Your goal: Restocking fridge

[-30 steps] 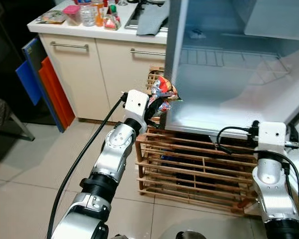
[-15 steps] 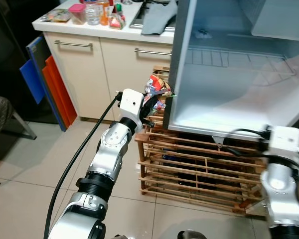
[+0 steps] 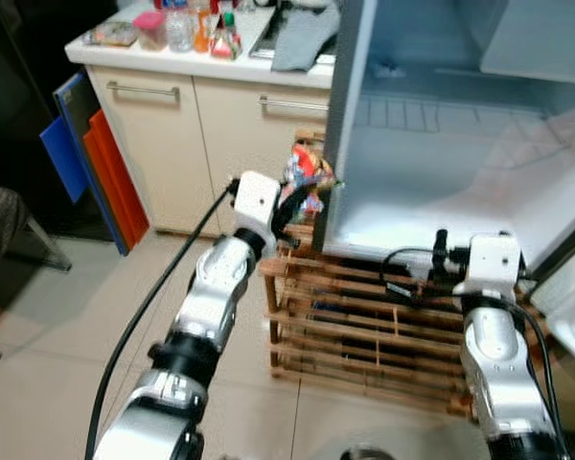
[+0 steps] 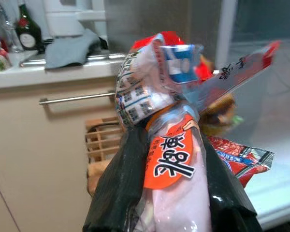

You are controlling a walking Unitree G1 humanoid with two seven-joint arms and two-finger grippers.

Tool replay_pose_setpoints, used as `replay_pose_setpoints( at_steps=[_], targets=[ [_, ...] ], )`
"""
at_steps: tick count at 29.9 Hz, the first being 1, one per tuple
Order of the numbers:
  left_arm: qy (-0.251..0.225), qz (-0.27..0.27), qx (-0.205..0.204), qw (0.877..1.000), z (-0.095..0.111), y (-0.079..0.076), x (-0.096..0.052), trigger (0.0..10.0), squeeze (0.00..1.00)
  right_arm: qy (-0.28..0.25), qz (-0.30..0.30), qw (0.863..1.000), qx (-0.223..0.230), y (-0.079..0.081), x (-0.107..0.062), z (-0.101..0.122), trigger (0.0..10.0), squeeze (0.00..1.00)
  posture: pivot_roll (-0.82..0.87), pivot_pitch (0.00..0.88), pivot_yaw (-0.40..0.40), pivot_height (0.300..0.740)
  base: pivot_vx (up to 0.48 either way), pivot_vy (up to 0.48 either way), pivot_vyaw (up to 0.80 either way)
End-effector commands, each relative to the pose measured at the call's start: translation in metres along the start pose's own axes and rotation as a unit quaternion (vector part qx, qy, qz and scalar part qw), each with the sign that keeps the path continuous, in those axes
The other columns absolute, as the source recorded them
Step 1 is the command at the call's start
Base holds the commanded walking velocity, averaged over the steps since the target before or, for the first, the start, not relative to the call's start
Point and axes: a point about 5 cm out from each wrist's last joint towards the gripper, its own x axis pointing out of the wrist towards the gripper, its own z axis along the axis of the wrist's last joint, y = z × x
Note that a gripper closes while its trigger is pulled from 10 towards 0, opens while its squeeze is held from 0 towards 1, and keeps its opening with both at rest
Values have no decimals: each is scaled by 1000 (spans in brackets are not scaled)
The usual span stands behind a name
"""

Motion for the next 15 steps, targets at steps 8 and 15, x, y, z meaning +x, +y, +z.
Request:
replay_pose_setpoints(
  at_steps=[8, 15],
  targets=[
    [-22, -26, 3, 999, 11, -14, 7, 10000, 0, -1, 14, 1000, 3, 6, 4, -1, 10000, 0, -117, 0, 40, 740, 105, -36, -315],
    [-15, -52, 6, 999, 11, -19, 7, 10000, 0, -12, 39, 999, 3, 16, 5, 7, 10000, 0, -136, 0, 38, 740, 0, 0, 0]
  ],
)
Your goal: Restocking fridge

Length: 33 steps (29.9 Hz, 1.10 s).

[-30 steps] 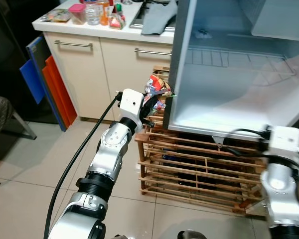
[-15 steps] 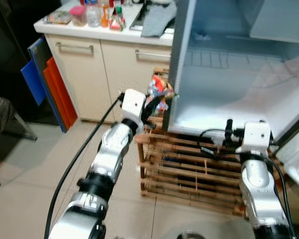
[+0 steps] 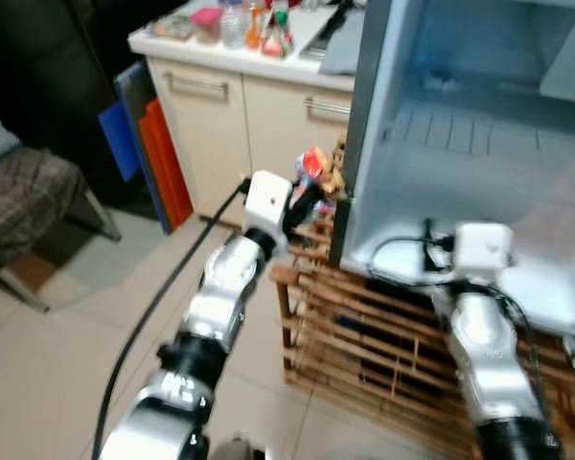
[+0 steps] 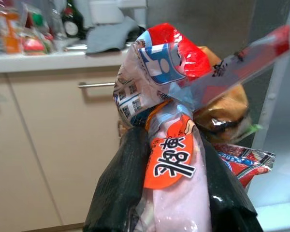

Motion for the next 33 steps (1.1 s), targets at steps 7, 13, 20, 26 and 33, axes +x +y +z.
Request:
replay_pose_setpoints(
  at_steps=[7, 13, 20, 26, 33],
  targets=[
    [13, -45, -2, 999, -5, -12, -15, 10000, 0, 5, 5, 1000, -17, -14, -3, -3, 10000, 0, -133, 0, 7, 740, 0, 0, 0],
    [18, -102, -23, 994, 0, -38, -2, 10000, 0, 21, -6, 1000, -17, -21, 1, -6, 10000, 0, -150, 0, 4, 740, 0, 0, 0],
    [33, -94, 4, 995, 8, -47, 26, 10000, 0, 19, -18, 1000, -12, -21, 7, -3, 10000, 0, -179, 0, 38, 740, 0, 0, -273],
    [52, -58, 17, 997, 12, -42, 43, 10000, 0, 16, -8, 1000, -11, -16, 5, -4, 10000, 0, -181, 0, 41, 740, 0, 0, -483],
    [79, -25, 24, 996, 8, -41, 52, 10000, 0, 29, 7, 999, -14, -14, 3, -8, 10000, 0, -188, 0, 36, 740, 0, 0, -401]
  ],
)
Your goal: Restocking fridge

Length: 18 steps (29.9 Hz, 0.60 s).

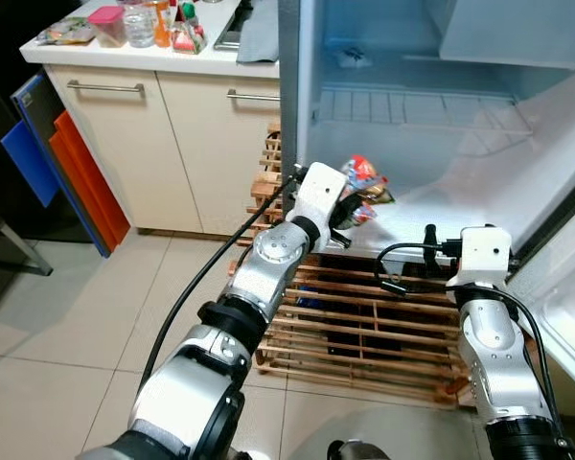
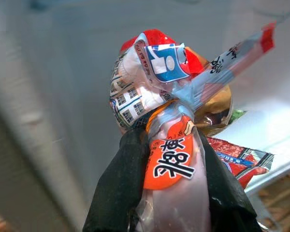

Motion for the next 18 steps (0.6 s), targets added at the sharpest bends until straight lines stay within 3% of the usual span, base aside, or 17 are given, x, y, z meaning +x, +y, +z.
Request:
replay_pose_setpoints(
  at_steps=[1, 10, 18],
  targets=[
    [-13, 0, 14, 1000, 9, -5, 5, 10000, 0, 11, 2, 1000, 1, -1, -2, -4, 10000, 0, -188, 0, 36, 740, 0, 0, -725],
    [5, 4, 18, 1000, 7, -12, 11, 10000, 0, 20, 19, 1000, -9, -1, -13, -7, 10000, 0, -238, 0, 31, 740, 0, 0, 0],
    [13, 17, 7, 1000, 13, -7, 15, 10000, 0, 20, 25, 999, -20, -11, -30, -5, 10000, 0, -309, 0, 17, 740, 0, 0, -763]
  ],
)
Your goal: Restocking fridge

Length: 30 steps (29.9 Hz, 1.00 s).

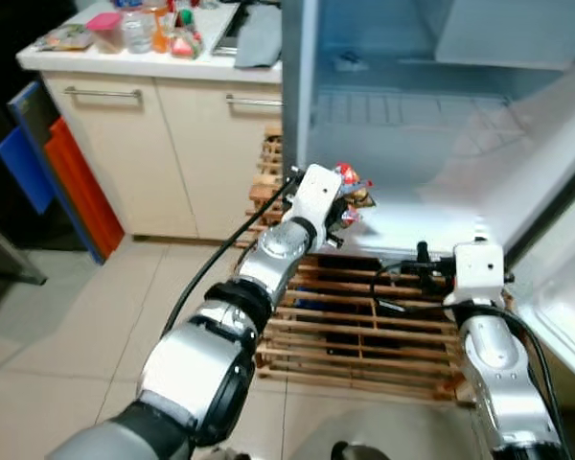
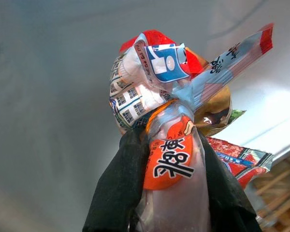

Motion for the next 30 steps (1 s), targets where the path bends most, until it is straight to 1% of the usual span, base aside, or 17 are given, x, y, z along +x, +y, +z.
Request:
replay_pose_setpoints(
  at_steps=[1, 3, 4, 5, 6, 10, 14, 16, 17, 21, 23, 24, 25, 26, 28, 29, 30],
  targets=[
    [-19, -6, -7, 1000, 13, -9, 4, 10000, 0, -2, -2, 1000, -1, -4, -3, 3, 10000, 0, -309, 0, 17, 740, 0, 0, -763],
    [-21, -2, -10, 1000, 14, -6, 4, 10000, 0, -1, 0, 1000, -3, -5, -6, 4, 10000, 0, -315, 0, 15, 740, 0, 0, -769],
    [-23, 5, -9, 1000, 17, -4, 5, 10000, 0, -2, 4, 1000, -5, -6, -12, 5, 10000, 0, -345, 0, 6, 740, 0, 0, -769],
    [-25, 21, 7, 999, 19, 1, 5, 10000, 0, -4, 15, 1000, -13, -7, -22, 7, 10000, 0, -370, 12, -4, 740, 0, 0, 0],
    [-25, 21, 7, 999, 19, 1, 5, 10000, 0, -4, 15, 1000, -13, -7, -22, 7, 10000, 0, -370, 12, -4, 740, 0, 0, 0],
    [-15, 51, 40, 998, 16, 11, 3, 10000, 0, 7, 30, 999, -19, -7, -39, 7, 10000, 0, -403, 51, -16, 740, 0, 0, 0],
    [10, 81, 92, 992, 5, 24, -1, 10000, 0, 24, 36, 999, -22, -8, -60, 8, 10000, 0, -449, 114, -27, 740, 0, 0, 0],
    [20, 100, 95, 990, 2, 32, -3, 10000, 0, 32, 37, 999, -22, -7, -69, 8, 10000, 0, -463, 133, -30, 740, 0, 0, 0],
    [24, 118, 93, 988, 1, 39, -5, 10000, 0, 37, 39, 998, -22, -7, -78, 10, 10000, 0, -477, 152, -33, 740, 0, 0, 0],
    [19, 138, 100, 985, 3, 47, -7, 10000, 0, 40, 41, 998, -22, -7, -84, 12, 10000, 0, -486, 163, -36, 740, 0, 0, 0],
    [15, 175, 124, 977, 6, 61, -10, 10000, 0, 47, 43, 998, -23, -7, -89, 13, 10000, 0, -505, 184, -41, 740, 0, 0, 0],
    [14, 205, 136, 969, 7, 74, -14, 10000, 0, 52, 44, 997, -24, -7, -93, 14, 10000, 0, -510, 192, -44, 740, 0, 0, 0],
    [14, 205, 136, 969, 7, 74, -14, 10000, 0, 52, 44, 997, -24, -7, -93, 14, 10000, 0, -510, 192, -44, 740, 0, 0, 0],
    [12, 215, 147, 965, 8, 80, -16, 10000, 1000, 54, 44, 997, -24, -7, -95, 14, 10000, 0, -511, 193, -44, 740, 0, 0, 0],
    [10, 222, 156, 962, 10, 83, -17, 10000, 1000, 57, 44, 997, -24, -7, -96, 15, 10000, 0, -513, 196, -46, 740, 0, 0, 0],
    [2, 235, 196, 952, 17, 91, -19, 10000, 1000, 62, 46, 997, -25, -6, -99, 16, 10000, 0, -513, 201, -48, 740, 0, 0, 0],
    [2, 235, 196, 952, 17, 91, -19, 10000, 1000, 62, 46, 997, -25, -6, -99, 16, 10000, 0, -513, 201, -48, 740, 0, 0, 0]
  ],
)
